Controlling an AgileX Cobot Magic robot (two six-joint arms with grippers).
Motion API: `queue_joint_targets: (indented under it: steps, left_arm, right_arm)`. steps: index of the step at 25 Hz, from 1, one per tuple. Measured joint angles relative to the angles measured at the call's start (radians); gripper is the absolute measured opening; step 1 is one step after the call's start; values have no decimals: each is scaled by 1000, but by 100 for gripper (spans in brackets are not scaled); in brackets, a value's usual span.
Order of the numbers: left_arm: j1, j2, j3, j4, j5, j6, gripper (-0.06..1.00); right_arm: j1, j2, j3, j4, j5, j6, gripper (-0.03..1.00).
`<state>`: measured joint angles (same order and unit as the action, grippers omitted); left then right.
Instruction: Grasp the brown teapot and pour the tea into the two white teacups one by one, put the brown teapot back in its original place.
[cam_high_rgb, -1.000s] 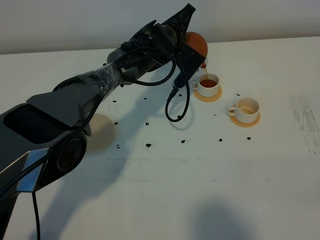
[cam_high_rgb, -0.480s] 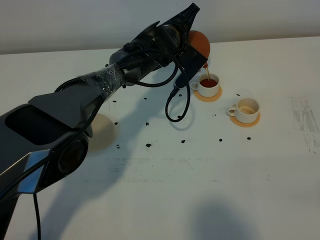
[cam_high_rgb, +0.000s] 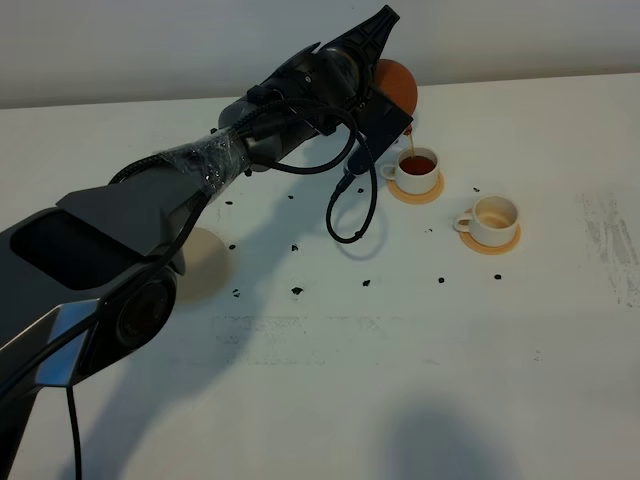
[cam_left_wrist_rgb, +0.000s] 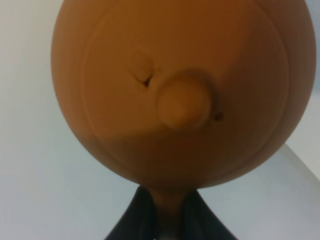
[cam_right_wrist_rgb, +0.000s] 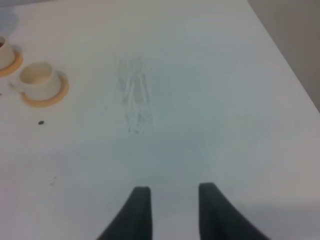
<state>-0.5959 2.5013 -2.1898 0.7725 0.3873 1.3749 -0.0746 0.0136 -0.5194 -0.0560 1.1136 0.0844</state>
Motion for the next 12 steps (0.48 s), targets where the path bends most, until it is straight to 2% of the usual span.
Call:
queue_joint_targets:
  steps: [12]
  left_arm:
    - [0, 0, 0, 0, -1, 0, 9]
  right_arm:
    - [0, 0, 0, 0, 0, 0, 23]
